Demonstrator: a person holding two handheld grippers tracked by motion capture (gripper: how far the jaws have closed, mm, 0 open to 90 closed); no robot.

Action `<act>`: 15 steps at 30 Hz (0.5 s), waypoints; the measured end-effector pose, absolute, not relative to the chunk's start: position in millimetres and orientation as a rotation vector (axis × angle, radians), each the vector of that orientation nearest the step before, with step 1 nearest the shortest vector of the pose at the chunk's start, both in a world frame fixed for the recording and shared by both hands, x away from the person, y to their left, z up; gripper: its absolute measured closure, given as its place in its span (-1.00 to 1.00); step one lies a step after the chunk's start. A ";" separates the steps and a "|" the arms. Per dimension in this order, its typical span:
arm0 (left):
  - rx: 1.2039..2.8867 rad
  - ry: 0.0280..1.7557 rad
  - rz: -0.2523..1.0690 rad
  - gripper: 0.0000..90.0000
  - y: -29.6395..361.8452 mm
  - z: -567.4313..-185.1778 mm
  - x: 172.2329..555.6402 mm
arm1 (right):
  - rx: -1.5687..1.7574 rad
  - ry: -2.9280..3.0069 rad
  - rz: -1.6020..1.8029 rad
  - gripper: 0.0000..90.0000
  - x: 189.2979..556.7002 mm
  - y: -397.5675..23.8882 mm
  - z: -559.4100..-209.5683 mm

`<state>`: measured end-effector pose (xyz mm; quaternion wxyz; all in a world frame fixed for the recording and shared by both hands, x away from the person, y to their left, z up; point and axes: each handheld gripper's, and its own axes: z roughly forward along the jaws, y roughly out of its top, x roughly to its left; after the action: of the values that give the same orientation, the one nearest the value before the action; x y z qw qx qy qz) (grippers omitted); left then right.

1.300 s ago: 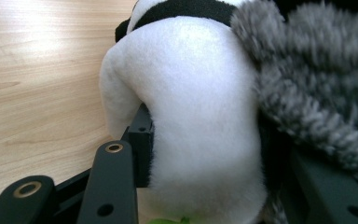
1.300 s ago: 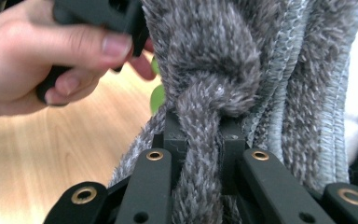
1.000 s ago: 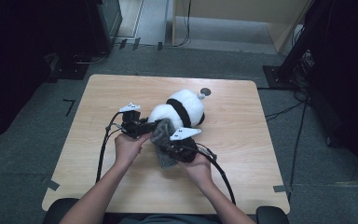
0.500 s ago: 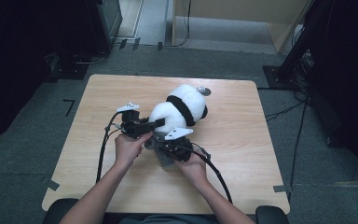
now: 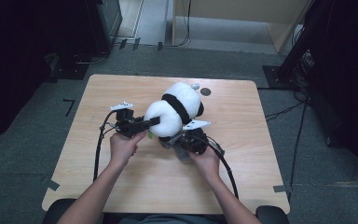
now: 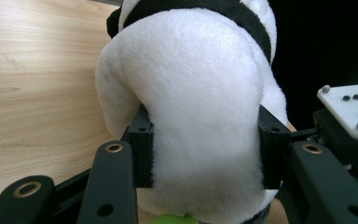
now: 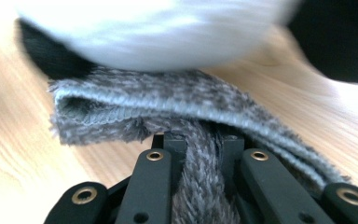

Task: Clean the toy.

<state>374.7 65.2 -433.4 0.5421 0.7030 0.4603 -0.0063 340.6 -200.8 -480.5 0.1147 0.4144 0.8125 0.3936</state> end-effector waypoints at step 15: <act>1.710 1.114 0.030 0.19 63.2 -440.2 375.3 | 1.322 2.112 1.455 0.79 337.0 -245.4 -434.3</act>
<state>375.3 63.2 -440.2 0.5230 0.7141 0.4652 0.0126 337.0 -245.4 -434.3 0.1276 0.4544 0.7260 0.5001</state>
